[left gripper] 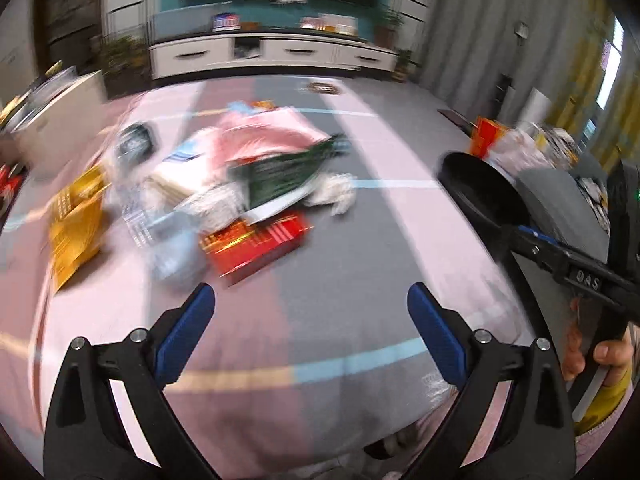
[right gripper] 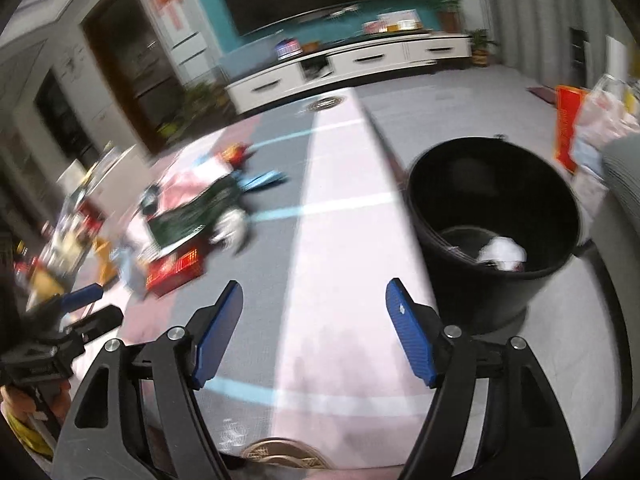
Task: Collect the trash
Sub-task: 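Grasp the yellow snack bag with the left tool while the right tool grasps the clear plastic bag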
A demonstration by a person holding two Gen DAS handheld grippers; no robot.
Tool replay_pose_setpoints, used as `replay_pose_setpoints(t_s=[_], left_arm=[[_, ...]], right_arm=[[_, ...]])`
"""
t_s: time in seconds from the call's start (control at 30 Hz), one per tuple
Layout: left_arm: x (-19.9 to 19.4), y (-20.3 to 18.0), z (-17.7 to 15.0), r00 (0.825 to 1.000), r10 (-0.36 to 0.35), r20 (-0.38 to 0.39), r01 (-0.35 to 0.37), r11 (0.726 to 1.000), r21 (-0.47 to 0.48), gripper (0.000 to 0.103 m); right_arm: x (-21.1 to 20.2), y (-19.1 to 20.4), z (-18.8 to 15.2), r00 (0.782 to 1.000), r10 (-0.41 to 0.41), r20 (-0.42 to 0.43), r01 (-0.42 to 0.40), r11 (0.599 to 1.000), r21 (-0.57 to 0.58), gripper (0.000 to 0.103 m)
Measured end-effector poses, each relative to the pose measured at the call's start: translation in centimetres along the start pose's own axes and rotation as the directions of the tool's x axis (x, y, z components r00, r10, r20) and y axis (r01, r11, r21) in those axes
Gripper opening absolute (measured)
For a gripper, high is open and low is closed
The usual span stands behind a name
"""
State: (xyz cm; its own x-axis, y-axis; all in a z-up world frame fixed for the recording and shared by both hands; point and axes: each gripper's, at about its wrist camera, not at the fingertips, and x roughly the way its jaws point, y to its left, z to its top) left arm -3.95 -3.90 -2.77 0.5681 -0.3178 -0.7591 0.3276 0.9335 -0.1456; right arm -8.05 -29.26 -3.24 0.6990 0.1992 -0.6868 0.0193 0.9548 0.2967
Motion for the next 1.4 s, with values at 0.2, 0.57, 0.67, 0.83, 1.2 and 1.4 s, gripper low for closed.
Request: replay_pose_setpoints(t_s=[0.2, 0.57, 0.67, 0.83, 1.2, 1.4], left_arm=[[-2.2, 8.2, -1.3, 0.987, 0.162, 0.015, -0.155, 0.964, -0.215, 0.097], [-2.2, 16.6, -3.8, 0.979, 0.202, -0.024, -0.189, 0.864, -0.466, 0.097], [-2.0, 17.4, -3.5, 0.981, 0.195, -0.008, -0.175, 0.863, -0.474, 0.097], [-1.7, 19.2, -2.6, 0.983, 0.178, 0.035, -0.139, 0.862, -0.488, 0.097], [-0.1, 21.8, 1.4, 0.978, 0.189, 0.093, -0.121, 0.866, -0.485, 0.097], [2.0, 20.8, 4.4, 0.977, 0.185, 0.105, -0.121, 0.889, -0.441, 0.096]], right_arm=[[1.9, 5.8, -0.9, 0.995, 0.081, -0.059, -0.088, 0.987, -0.136, 0.073], [5.7, 16.0, -1.5, 0.986, 0.115, -0.119, -0.155, 0.889, -0.43, 0.073], [7.2, 18.9, -0.5, 0.988, 0.121, -0.1, -0.155, 0.853, -0.499, 0.073], [10.7, 23.2, 1.6, 0.988, 0.136, -0.074, -0.154, 0.791, -0.592, 0.073], [17.5, 26.4, 1.9, 0.992, 0.033, -0.12, -0.105, 0.739, -0.666, 0.026], [13.4, 24.2, 3.3, 0.989, 0.129, -0.076, -0.149, 0.82, -0.553, 0.021]])
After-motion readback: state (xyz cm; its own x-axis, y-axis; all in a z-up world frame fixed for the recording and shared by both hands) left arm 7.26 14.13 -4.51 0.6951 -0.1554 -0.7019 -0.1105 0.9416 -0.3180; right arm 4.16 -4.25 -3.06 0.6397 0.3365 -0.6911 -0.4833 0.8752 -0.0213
